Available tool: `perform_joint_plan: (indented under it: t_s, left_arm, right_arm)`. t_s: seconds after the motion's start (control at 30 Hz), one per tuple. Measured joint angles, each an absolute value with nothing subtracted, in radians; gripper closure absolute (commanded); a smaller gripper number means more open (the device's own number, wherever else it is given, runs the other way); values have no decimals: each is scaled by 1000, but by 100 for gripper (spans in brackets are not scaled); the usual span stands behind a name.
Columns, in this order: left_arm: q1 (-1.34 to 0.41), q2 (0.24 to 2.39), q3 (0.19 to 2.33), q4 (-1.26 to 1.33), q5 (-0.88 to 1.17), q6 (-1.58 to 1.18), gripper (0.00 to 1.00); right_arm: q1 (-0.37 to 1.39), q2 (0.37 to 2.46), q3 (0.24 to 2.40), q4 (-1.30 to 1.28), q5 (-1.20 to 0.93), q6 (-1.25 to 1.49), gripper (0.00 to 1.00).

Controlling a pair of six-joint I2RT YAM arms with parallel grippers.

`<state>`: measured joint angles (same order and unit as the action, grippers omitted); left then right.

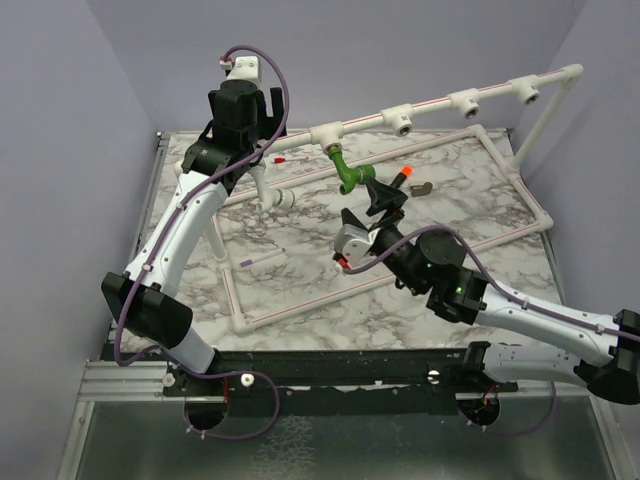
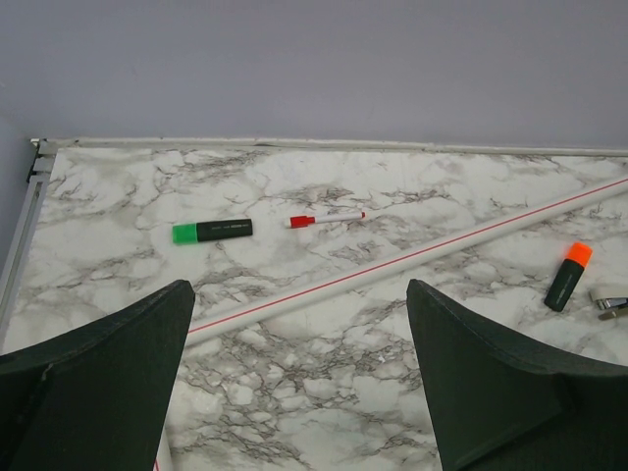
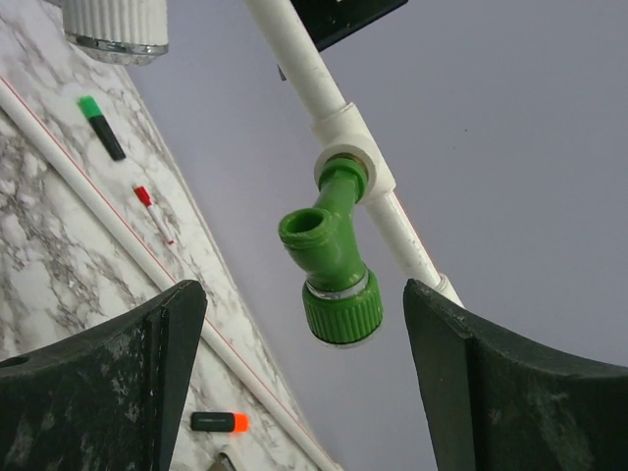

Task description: Install the water faucets

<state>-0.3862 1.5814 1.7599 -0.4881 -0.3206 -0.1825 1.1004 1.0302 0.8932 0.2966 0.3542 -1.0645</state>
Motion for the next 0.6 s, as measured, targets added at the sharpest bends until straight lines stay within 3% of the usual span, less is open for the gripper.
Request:
perform_joint_plan:
  t_s: [0.6]
  left_arm:
    - [-386,1580,1760,-490,-315,-183,10]
  right_arm:
    - [1099,1212,936,467,444,-1278,30]
